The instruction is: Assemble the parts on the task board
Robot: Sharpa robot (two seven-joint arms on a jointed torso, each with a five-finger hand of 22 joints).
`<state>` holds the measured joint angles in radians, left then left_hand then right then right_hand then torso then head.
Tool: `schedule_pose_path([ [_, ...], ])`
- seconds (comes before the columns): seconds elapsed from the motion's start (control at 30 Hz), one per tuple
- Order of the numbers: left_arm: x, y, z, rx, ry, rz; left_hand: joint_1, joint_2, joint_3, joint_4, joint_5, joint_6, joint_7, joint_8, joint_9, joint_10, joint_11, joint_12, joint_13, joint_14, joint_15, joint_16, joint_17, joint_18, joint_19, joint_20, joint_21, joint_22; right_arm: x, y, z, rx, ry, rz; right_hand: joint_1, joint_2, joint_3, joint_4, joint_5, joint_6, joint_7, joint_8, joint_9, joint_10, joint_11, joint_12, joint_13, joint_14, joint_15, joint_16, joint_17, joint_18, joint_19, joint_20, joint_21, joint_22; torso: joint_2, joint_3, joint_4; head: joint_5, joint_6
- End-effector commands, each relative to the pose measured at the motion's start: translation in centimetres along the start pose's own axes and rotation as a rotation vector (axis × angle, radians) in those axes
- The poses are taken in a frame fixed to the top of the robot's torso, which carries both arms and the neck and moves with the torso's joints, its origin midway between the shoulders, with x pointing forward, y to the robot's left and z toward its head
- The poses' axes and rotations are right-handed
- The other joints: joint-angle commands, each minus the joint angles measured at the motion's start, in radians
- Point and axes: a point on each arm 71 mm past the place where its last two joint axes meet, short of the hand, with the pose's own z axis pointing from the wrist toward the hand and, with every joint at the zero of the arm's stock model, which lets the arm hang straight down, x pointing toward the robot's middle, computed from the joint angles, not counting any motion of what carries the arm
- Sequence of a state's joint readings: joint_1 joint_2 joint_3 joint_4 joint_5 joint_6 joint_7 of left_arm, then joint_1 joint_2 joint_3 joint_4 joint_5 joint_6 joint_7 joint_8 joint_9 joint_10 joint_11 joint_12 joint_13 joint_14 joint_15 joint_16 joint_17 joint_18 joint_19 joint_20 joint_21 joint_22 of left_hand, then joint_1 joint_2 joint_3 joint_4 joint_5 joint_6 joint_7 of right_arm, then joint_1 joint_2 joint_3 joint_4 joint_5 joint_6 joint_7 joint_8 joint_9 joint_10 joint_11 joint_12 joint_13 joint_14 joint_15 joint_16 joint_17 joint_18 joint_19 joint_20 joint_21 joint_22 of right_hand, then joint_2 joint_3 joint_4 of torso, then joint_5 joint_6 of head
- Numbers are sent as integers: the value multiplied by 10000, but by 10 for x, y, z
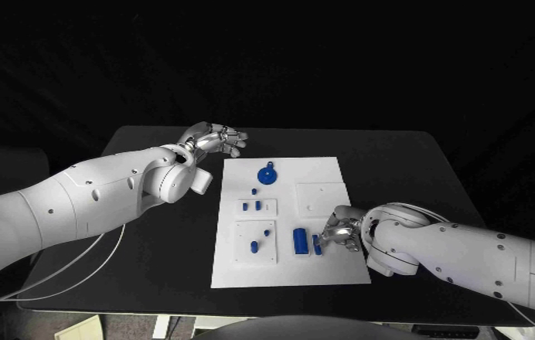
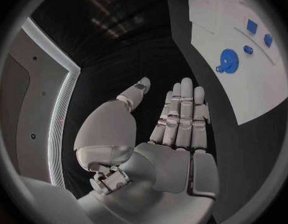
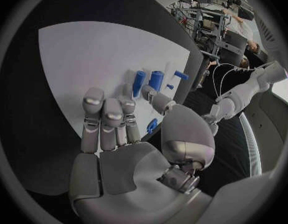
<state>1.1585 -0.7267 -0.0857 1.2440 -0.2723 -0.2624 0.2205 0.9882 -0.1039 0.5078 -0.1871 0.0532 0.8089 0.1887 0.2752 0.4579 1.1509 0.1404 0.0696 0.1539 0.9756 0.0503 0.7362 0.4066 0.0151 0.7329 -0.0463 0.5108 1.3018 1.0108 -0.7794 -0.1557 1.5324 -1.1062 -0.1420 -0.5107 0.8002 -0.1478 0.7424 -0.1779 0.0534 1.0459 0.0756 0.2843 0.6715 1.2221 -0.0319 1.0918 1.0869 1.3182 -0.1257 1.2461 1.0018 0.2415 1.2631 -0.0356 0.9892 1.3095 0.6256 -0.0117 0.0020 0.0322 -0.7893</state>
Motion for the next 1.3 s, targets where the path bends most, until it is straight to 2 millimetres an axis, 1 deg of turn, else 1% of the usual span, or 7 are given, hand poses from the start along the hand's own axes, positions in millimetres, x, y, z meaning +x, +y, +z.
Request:
schedule_pose_path([
  [0.03,2,-2,0,71,154,-72,-65,-7,-10,77,-22,-88,6,59,0,-75,-1,6,-15,27,43,-67,16,39,20,15,-69,14,1,1,0,-21,17,-340,0,-84,-33,43,-44,29,16,10,16,-42,-21,-9,17,-13,-87,-57,-8,202,29,-22,27,102,1,0,-3,5,-3],
  [0.37,2,-1,0,50,160,-72,-67,-10,-11,80,-22,-89,6,61,1,-76,-1,6,-15,27,43,-72,22,39,21,16,-73,19,1,0,-1,-257,114,-363,-32,-192,-43,113,-46,24,17,-7,25,-50,-20,-16,21,-15,-90,-61,-13,203,32,-35,20,95,-5,-2,4,-3,2],
  [0.57,1,-1,0,40,146,-68,-72,-10,-12,86,-22,-92,7,61,0,-77,0,6,-16,27,44,-74,26,39,22,17,-76,22,5,-4,-5,-432,882,-342,-38,-727,-243,123,-23,-2,30,-51,48,-72,-7,-22,40,-13,-84,-70,-25,203,37,-60,15,91,0,1,4,19,10],
  [0.8,0,-1,-1,27,136,-65,-72,-10,-12,87,-22,-93,7,62,0,-77,0,6,-16,28,44,-77,29,39,22,16,-78,25,8,-6,-9,-546,1309,-271,-25,-877,-860,-109,-16,-24,39,-94,90,-111,1,-30,66,-25,-78,-80,-32,203,-9,-72,-2,95,2,7,-7,28,18],
  [1.07,1,-1,0,35,158,-66,-69,-13,-11,86,-22,-94,7,63,1,-78,0,6,-16,28,44,-80,34,40,22,16,-82,29,8,-7,-8,-466,1369,-539,97,-712,-1252,-319,-24,-5,24,-116,135,-111,-14,-35,82,-39,-92,-76,-26,203,-37,-99,-17,94,0,8,-9,24,15],
  [1.2,1,-1,0,37,154,-64,-68,-12,-11,87,-22,-94,7,64,1,-78,0,7,-16,28,44,-81,36,40,23,16,-83,31,6,-8,-7,-300,1077,-711,322,-405,-1302,-484,-42,35,9,-120,160,-94,-27,-36,87,-40,-101,-68,-20,203,-40,-109,-16,98,0,4,-3,4,5],
  [1.3,1,-1,-1,28,170,-69,-68,-12,-11,88,-22,-94,7,64,1,-78,0,7,-16,28,44,-83,38,40,23,16,-85,32,5,-8,-6,-193,907,-673,473,-12,-1257,-579,-46,63,1,-121,179,-79,-36,-37,89,-44,-109,-61,-14,203,-38,-109,-13,100,2,1,-1,2,-13],
])
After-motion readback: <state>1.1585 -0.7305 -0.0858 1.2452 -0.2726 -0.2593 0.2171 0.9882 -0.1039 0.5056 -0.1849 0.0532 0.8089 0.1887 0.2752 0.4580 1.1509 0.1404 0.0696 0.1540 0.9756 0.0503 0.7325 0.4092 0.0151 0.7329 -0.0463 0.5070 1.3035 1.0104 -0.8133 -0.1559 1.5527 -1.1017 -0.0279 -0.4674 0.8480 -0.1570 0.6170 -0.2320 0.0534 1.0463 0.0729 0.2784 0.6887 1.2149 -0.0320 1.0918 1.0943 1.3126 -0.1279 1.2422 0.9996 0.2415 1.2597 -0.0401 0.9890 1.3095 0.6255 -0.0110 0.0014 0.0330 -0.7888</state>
